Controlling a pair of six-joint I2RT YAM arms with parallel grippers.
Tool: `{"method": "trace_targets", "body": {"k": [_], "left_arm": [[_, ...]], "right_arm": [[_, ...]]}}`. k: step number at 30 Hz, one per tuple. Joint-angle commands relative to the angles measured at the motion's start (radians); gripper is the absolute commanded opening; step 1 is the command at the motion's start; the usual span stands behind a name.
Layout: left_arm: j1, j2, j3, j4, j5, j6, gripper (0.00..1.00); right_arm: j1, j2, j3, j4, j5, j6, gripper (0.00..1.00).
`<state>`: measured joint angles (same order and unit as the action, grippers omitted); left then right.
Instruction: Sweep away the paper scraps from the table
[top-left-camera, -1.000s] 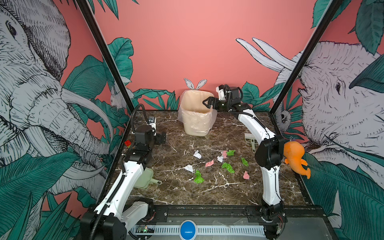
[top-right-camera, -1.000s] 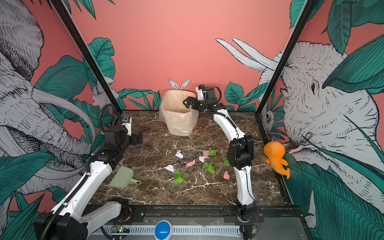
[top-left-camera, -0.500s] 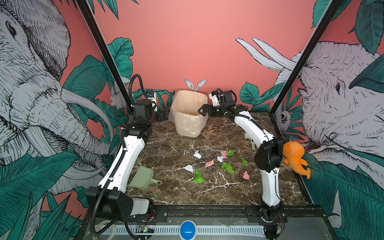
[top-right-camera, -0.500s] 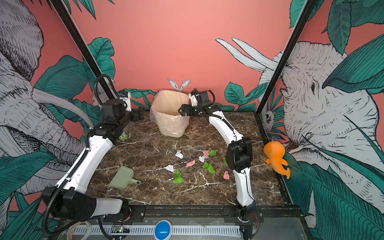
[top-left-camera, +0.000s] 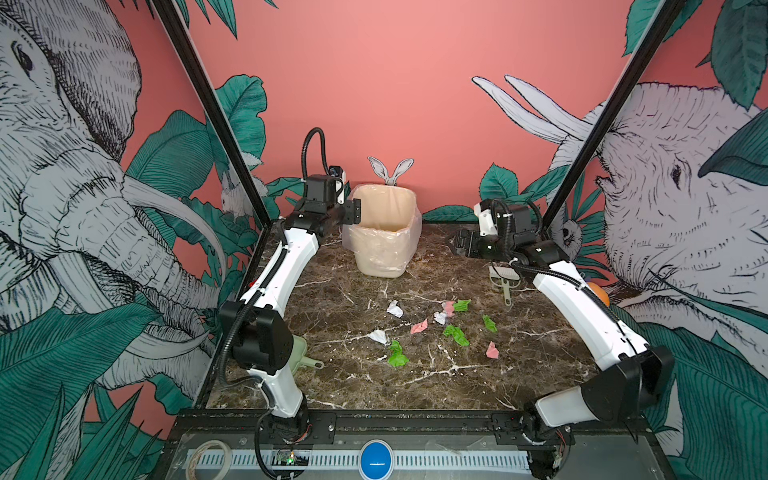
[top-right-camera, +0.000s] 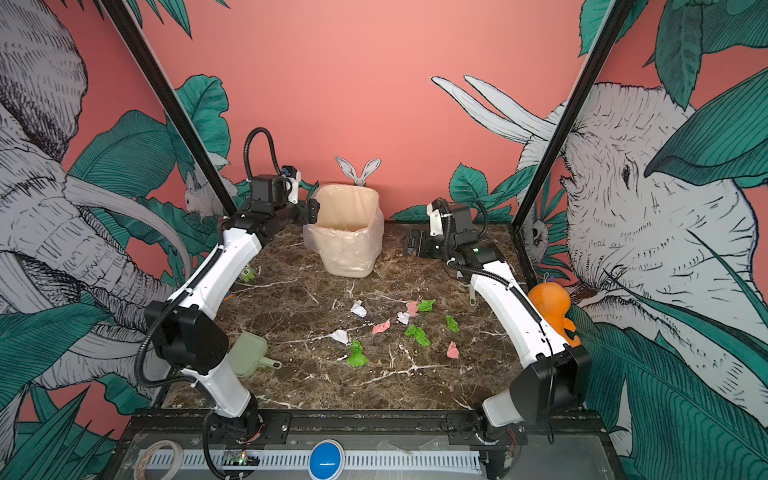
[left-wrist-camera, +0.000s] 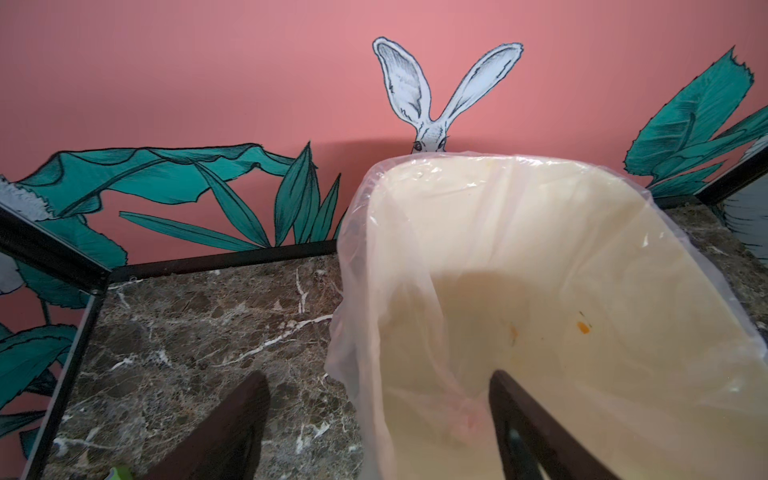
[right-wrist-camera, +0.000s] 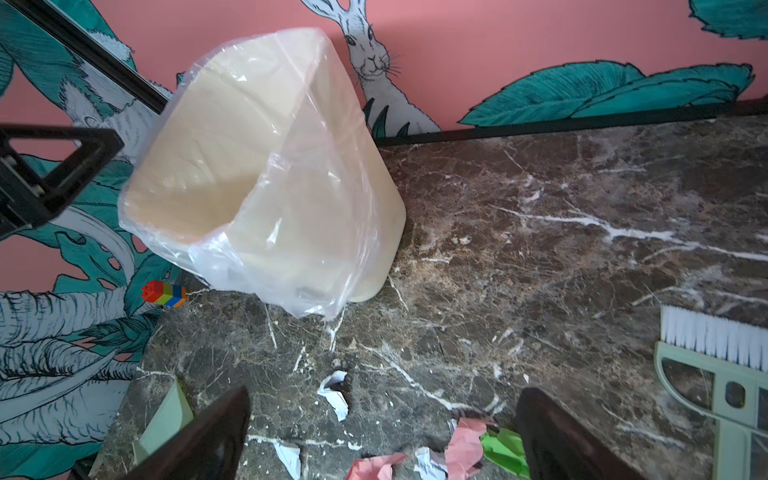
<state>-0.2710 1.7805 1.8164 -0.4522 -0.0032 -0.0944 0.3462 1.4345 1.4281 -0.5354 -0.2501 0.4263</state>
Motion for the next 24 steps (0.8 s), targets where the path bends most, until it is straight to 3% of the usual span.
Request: {"method": "trace_targets", "body": {"k": [1,10,15,24], "left_arm": [[-0.009,0.029,0.093,-0.107,-0.007,-0.007,0.79],[-0.014,0.141,0.247,-0.266,-0.049,-0.056,0.68],[-0.013,0.167,0.282,-0.284,-0.058,-0.067,0.55],[-0.016,0.208,0.318,-0.308,-0.053,-0.097,0.43]], "right_arm": [[-0.015,-0.046,-0.040,-0.027,0.021,0.021,0.99],[-0.020,-0.060,-0.055,-0.043,0.011,0.032,0.99],[-0.020,-0.057,-0.052,-0.040,0.008,0.035,0.99],[-0.019,-0.068,-0.071,-0.034,0.006,0.038,0.99]]}}
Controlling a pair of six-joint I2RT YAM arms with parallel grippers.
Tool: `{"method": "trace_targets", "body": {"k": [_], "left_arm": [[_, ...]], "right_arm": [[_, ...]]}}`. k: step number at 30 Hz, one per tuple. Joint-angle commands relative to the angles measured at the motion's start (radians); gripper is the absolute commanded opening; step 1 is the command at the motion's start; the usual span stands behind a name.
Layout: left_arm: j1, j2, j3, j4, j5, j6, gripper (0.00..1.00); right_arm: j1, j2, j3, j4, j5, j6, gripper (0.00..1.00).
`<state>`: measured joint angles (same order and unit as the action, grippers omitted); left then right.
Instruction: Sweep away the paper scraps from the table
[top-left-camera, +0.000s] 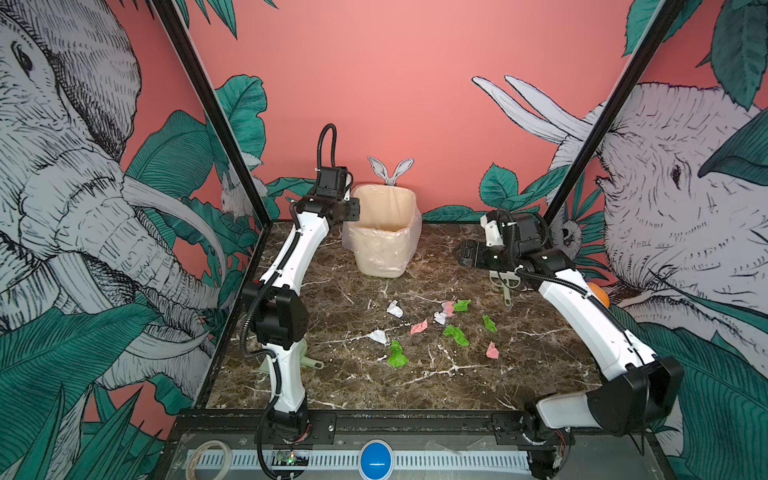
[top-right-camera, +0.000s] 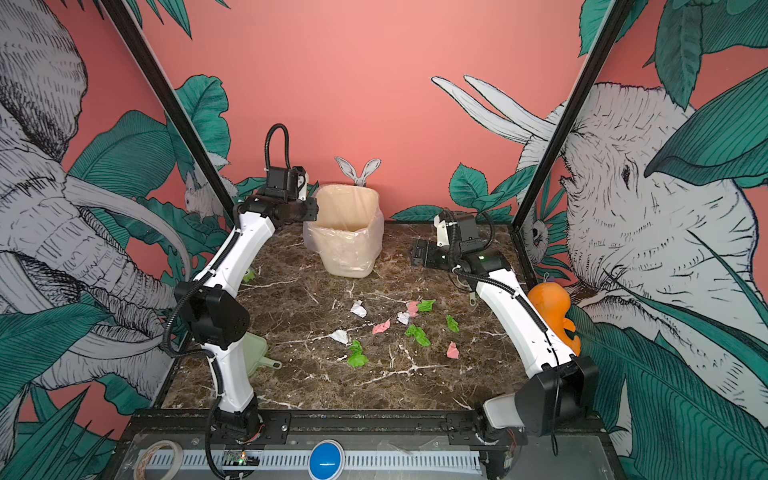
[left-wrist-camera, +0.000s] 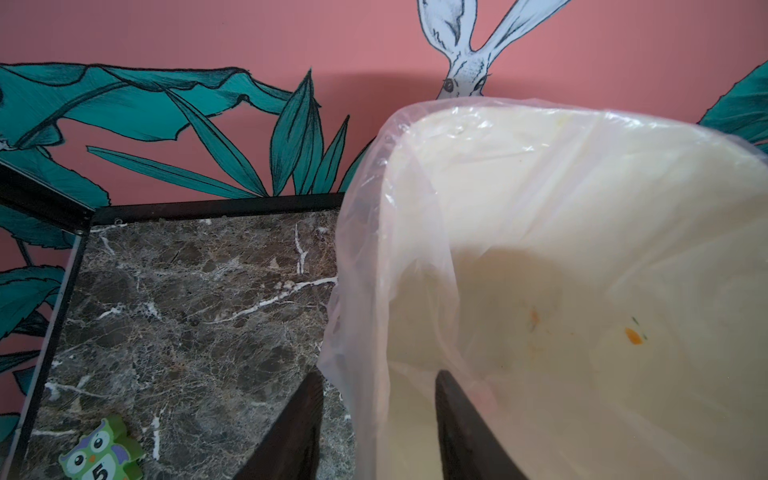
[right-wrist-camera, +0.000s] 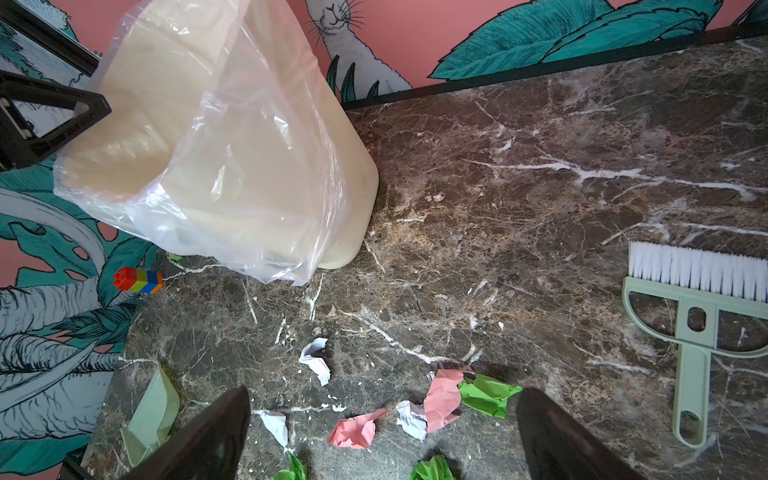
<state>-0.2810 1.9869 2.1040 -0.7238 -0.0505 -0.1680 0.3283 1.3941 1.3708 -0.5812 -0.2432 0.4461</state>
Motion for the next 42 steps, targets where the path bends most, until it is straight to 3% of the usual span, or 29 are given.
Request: {"method": "trace_targets", "body": {"k": [1,7,15,27,37,42], "left_arm": [[-0.008,0.004,0.033,-0.038,-0.004,-0.025,0.42],[-0.015,0.034,0.065,-0.078,-0.014,-0.030,0.38],[-0.018,0.024,0.055,-0.075,-0.045,-0.048,0.19],[-0.018,-0.072,-0.042,-0.042,-0.171,-0.077,0.00],[-0.017,-0.211,-0.176,-0.044,-0.364,-0.126,0.00],[-0.002,-0.293,-0.275,-0.063,-0.407,-0.210,0.00]], "right_arm": [[-0.002,-0.028,-0.016,0.012,0.000,0.019,0.99],[-0.002,-0.035,-0.028,0.015,-0.001,0.020,0.99],[-0.004,-0.049,-0.041,0.014,0.003,0.016,0.99],[-0.015,-0.061,-0.042,0.009,-0.001,0.017,0.99],[-0.015,-0.055,-0.034,0.004,-0.006,0.020,0.99],[-0.015,-0.047,-0.030,0.011,-0.015,0.026,0.99]]}}
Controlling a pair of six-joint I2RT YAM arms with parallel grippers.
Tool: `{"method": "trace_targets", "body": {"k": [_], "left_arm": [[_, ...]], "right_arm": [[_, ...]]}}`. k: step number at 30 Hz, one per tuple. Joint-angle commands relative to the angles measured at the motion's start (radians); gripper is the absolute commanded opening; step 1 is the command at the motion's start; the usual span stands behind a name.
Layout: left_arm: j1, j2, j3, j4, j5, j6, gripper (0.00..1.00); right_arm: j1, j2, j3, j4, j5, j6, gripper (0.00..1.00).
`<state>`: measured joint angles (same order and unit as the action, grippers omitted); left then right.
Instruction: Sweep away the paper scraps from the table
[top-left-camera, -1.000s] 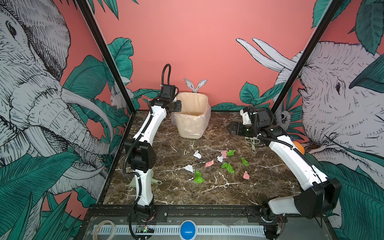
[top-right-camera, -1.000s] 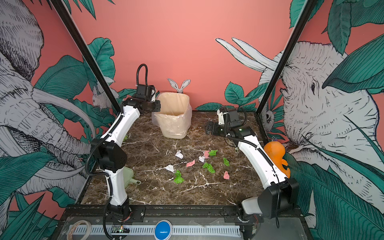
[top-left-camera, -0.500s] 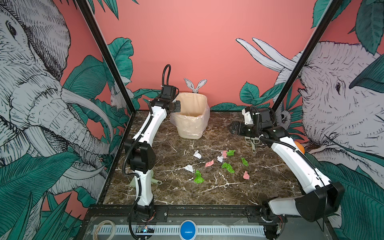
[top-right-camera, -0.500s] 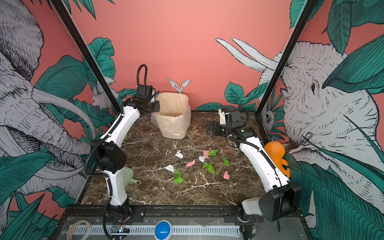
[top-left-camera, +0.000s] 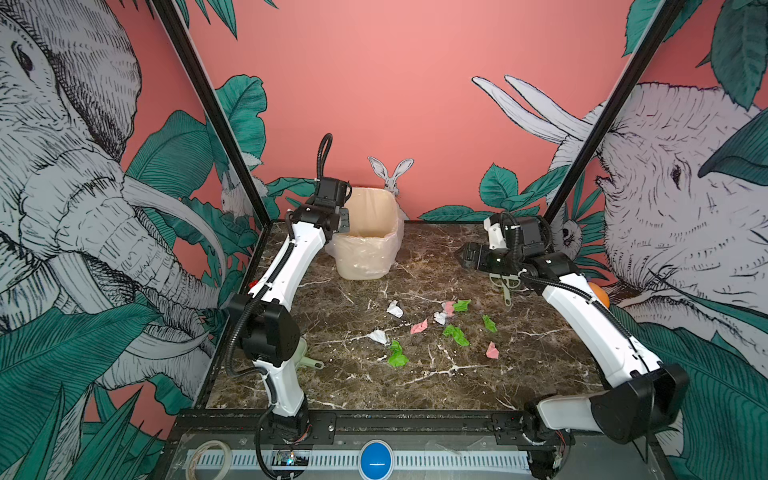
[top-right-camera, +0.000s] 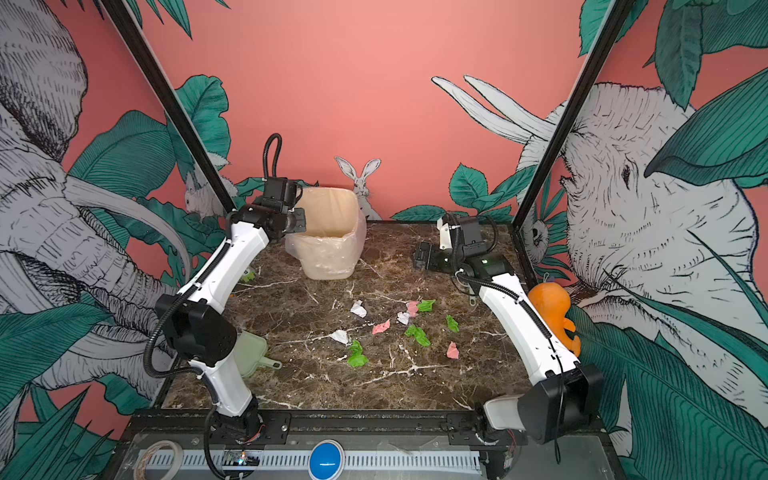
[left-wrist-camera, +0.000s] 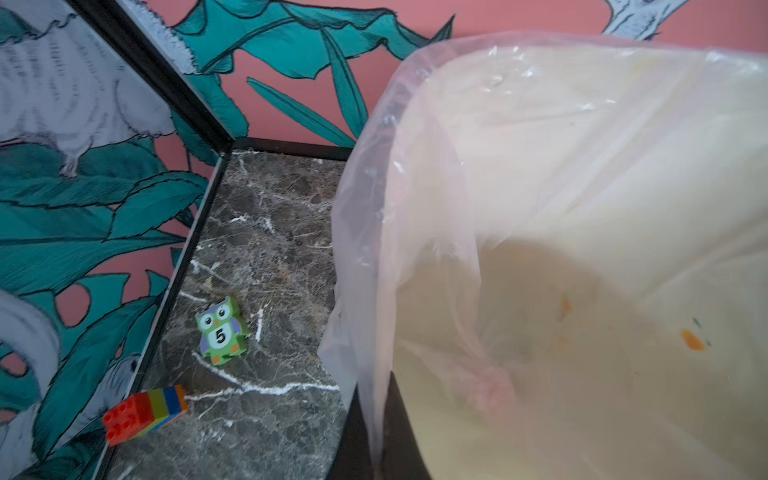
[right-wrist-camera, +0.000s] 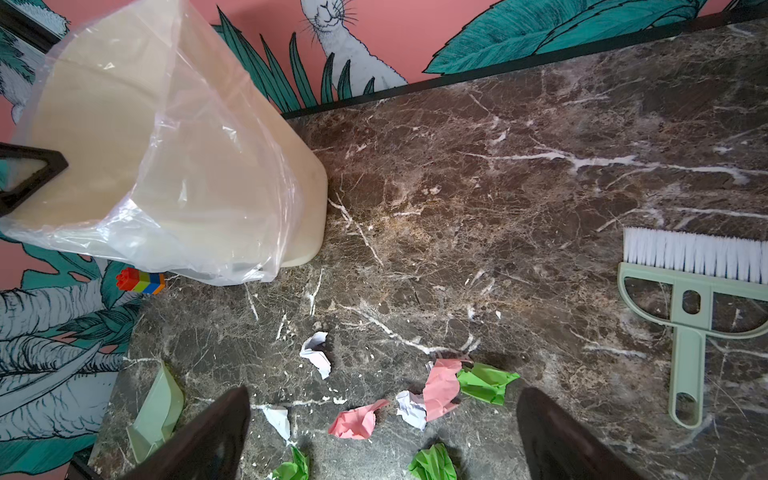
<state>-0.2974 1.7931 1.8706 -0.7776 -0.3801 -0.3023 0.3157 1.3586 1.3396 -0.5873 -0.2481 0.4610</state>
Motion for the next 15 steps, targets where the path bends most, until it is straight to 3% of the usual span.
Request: {"method": "trace_targets", "body": {"k": [1,15], "left_arm": [[0.016,-0.117,-0.066,-0.007,-0.082,-0.092,0.00],[0.022,-0.303,-0.306,-0.024,-0.042,-0.278,0.00]], "right_arm": [[-0.003,-0.010,0.003,0.016,-0.013,0.011,0.99],[-0.003,0.000,0.015,-0.001,-0.027,-0.002,0.99]]}}
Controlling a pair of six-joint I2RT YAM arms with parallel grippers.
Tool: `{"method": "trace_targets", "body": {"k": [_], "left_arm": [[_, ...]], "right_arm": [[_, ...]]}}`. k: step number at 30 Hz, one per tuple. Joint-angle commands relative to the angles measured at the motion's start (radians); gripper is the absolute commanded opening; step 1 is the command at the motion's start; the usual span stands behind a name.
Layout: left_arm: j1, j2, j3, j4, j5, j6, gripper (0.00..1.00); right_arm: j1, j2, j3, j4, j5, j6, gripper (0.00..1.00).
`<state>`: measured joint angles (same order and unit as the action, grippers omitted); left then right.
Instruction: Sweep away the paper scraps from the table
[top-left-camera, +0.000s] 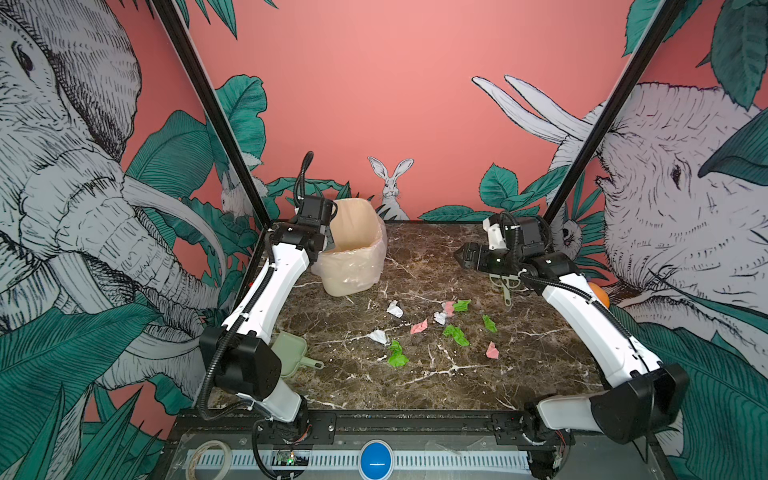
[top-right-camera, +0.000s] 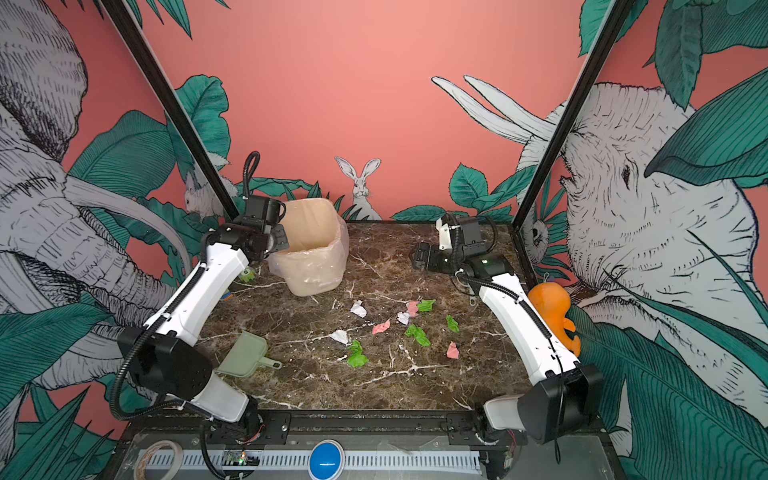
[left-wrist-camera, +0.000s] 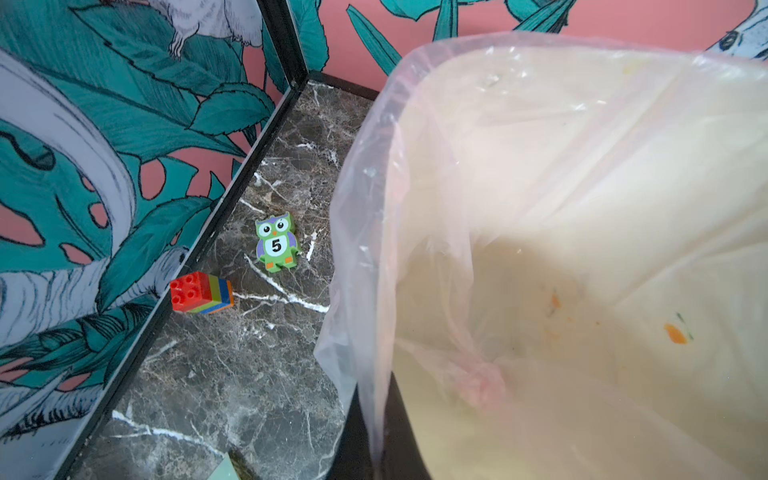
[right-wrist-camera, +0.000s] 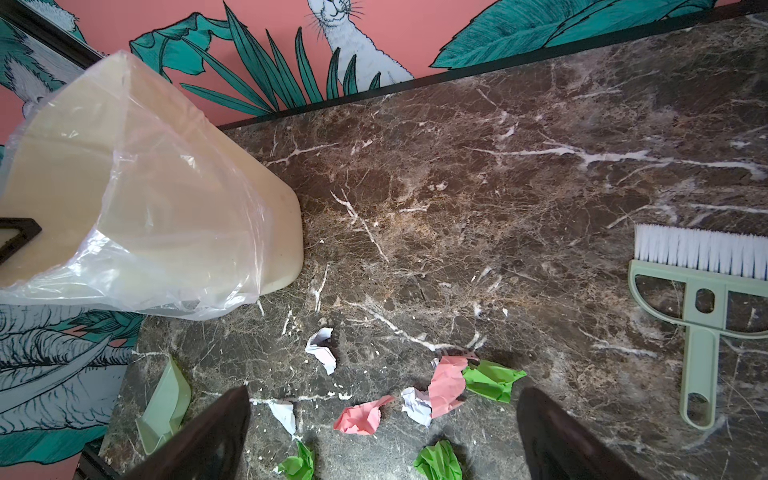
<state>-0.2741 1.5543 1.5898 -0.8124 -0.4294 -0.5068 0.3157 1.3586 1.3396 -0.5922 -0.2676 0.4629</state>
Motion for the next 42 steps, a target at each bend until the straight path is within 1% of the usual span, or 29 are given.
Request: {"method": "trace_targets", "body": {"k": [1,2,4,6,10,14,17,20,24,28,31,33,38,39,40,42], "left_arm": [[-0.002,-0.068,-0.033,0.013,0.011,-0.075,0.00],[-0.002,-0.069,-0.039,0.013,0.012,-0.075,0.00],[-0.001,-0.069,-0.042,0.010,0.006,-0.071,0.15],[-0.001,-0.075,-0.039,0.009,0.000,-0.066,0.32],[-0.002,-0.094,-0.019,0.008,-0.015,-0.040,0.54],[-0.009,-0.096,0.031,-0.018,-0.024,0.013,0.70],[-0.026,-0.095,0.067,-0.033,-0.032,0.065,0.80],[-0.051,-0.097,0.085,-0.023,-0.036,0.130,0.88],[-0.106,-0.097,0.123,-0.018,-0.037,0.243,0.93],[-0.178,-0.096,0.172,-0.022,-0.002,0.330,0.94],[-0.244,-0.099,0.188,-0.017,0.029,0.371,0.94],[-0.295,-0.102,0.185,-0.009,0.057,0.384,0.95],[-0.416,-0.106,0.146,0.022,0.115,0.378,0.95],[-0.421,-0.110,0.131,0.033,0.132,0.371,0.95],[-0.453,-0.116,0.109,0.050,0.154,0.365,0.94],[-0.470,-0.129,0.060,0.087,0.199,0.343,0.94]], "right_arm": [[-0.003,0.000,0.013,0.005,-0.008,-0.004,0.99],[-0.003,0.001,0.012,0.008,-0.008,-0.003,0.99],[-0.003,0.001,0.012,0.009,-0.010,-0.003,0.99],[-0.003,0.001,0.011,0.008,-0.009,-0.002,0.99],[-0.003,-0.002,0.007,0.002,-0.003,-0.004,0.99],[-0.003,0.002,0.011,-0.008,0.004,-0.015,0.99],[-0.004,0.007,0.025,-0.039,0.030,-0.039,0.99],[-0.020,0.016,0.046,-0.098,0.061,-0.070,0.99],[-0.074,0.026,0.050,-0.179,0.088,-0.113,0.99],[-0.130,0.056,0.061,-0.260,0.134,-0.162,0.99],[-0.154,0.085,0.067,-0.295,0.199,-0.200,0.99],[-0.177,0.103,0.063,-0.295,0.225,-0.215,0.99],[-0.242,0.164,0.064,-0.290,0.226,-0.228,0.99],[-0.252,0.179,0.068,-0.291,0.225,-0.231,0.99],[-0.265,0.197,0.076,-0.294,0.220,-0.235,0.99],[-0.281,0.234,0.091,-0.298,0.208,-0.246,0.99]]}}
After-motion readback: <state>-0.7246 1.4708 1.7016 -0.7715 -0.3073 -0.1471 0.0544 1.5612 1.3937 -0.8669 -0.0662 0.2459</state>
